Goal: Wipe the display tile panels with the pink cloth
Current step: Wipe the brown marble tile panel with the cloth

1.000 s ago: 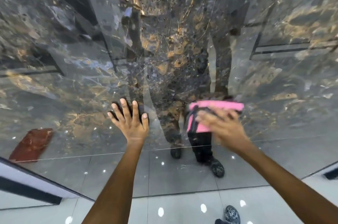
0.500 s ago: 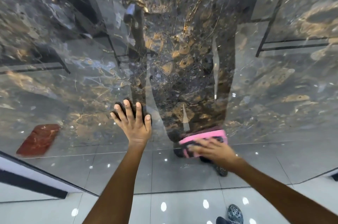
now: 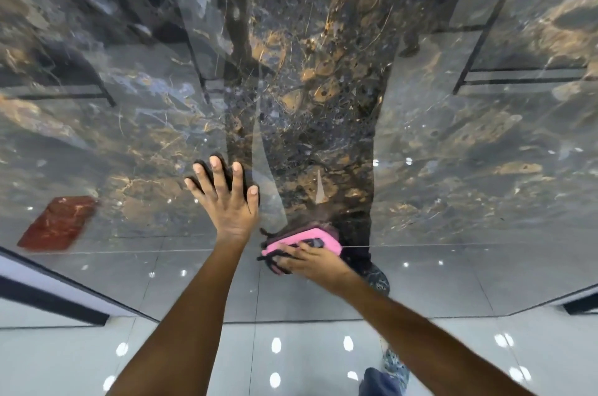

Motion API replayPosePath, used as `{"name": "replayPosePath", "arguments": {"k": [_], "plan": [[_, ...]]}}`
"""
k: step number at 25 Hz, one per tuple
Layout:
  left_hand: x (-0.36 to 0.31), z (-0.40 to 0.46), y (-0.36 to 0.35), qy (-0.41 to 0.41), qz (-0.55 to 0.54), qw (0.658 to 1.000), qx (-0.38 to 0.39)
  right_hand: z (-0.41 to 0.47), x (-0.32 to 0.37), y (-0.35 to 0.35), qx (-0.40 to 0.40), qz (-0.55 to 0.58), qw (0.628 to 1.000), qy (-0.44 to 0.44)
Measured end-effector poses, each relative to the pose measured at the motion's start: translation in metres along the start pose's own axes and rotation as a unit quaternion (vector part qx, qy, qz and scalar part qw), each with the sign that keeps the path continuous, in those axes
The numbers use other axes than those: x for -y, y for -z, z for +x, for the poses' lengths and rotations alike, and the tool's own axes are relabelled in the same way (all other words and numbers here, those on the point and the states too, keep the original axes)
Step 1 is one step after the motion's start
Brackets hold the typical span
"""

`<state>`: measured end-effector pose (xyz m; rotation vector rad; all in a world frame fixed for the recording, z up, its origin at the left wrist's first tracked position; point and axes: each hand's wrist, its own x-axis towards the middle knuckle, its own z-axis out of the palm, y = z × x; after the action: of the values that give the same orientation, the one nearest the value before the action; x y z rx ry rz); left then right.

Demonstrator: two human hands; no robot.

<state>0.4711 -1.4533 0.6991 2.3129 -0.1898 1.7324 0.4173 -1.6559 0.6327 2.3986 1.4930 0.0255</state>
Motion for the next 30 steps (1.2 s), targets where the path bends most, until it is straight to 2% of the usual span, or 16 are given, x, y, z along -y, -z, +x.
{"name": "replayPosePath", "arguments": {"k": [3,5,7,10,12,14,17,19,21,22,24,25,26,27,28,30], "plan": [[-0.003,0.001,0.000,0.006,-0.004,1.000,0.004,-0.104,-0.044,-0.050,0.087,-0.043,0.994,-0.050],[-0.003,-0.005,-0.001,0.007,-0.006,1.000,-0.003,-0.160,-0.067,-0.060,0.080,-0.032,0.993,-0.075],[-0.003,-0.004,-0.001,0.005,-0.006,1.000,0.000,-0.148,-0.063,-0.054,0.084,-0.019,0.993,-0.083],[0.001,-0.005,0.002,0.003,0.005,1.000,0.016,-0.058,-0.022,-0.030,-0.012,-0.116,0.993,-0.028],[0.000,-0.008,0.005,0.011,0.003,1.000,0.023,-0.023,-0.017,-0.001,-0.100,-0.112,0.988,-0.020],[-0.001,-0.005,0.008,0.020,-0.010,0.999,0.041,-0.047,-0.037,0.034,-0.160,-0.163,0.969,-0.090],[-0.005,0.001,0.020,0.033,0.019,0.995,0.088,-0.128,-0.078,0.043,-0.249,-0.142,0.924,-0.252],[-0.023,-0.004,0.032,0.093,0.016,0.990,0.109,-0.162,-0.080,0.047,-0.292,-0.138,0.892,-0.315],[-0.056,0.006,0.038,0.175,-0.028,0.979,0.104,-0.145,-0.070,0.049,-0.322,-0.174,0.882,-0.297],[-0.075,0.024,0.041,0.179,-0.061,0.977,0.093,-0.127,-0.070,0.060,-0.334,-0.183,0.890,-0.251],[-0.107,0.087,0.048,0.105,-0.119,0.986,0.047,-0.107,-0.087,0.113,-0.346,-0.226,0.898,-0.154],[-0.116,0.127,0.054,0.066,-0.135,0.988,0.019,-0.111,-0.103,0.151,-0.357,-0.231,0.894,-0.143],[-0.119,0.167,0.061,0.044,-0.141,0.989,-0.011,-0.122,-0.122,0.188,-0.391,-0.237,0.875,-0.159],[-0.118,0.205,0.066,0.029,-0.135,0.990,-0.041,-0.138,-0.143,0.225,-0.449,-0.233,0.836,-0.212],[-0.115,0.237,0.068,0.024,-0.119,0.991,-0.062,-0.159,-0.167,0.262,-0.524,-0.204,0.774,-0.289],[-0.108,0.278,0.066,0.037,-0.068,0.995,-0.068,-0.191,-0.206,0.319,-0.689,-0.073,0.594,-0.408]]}}
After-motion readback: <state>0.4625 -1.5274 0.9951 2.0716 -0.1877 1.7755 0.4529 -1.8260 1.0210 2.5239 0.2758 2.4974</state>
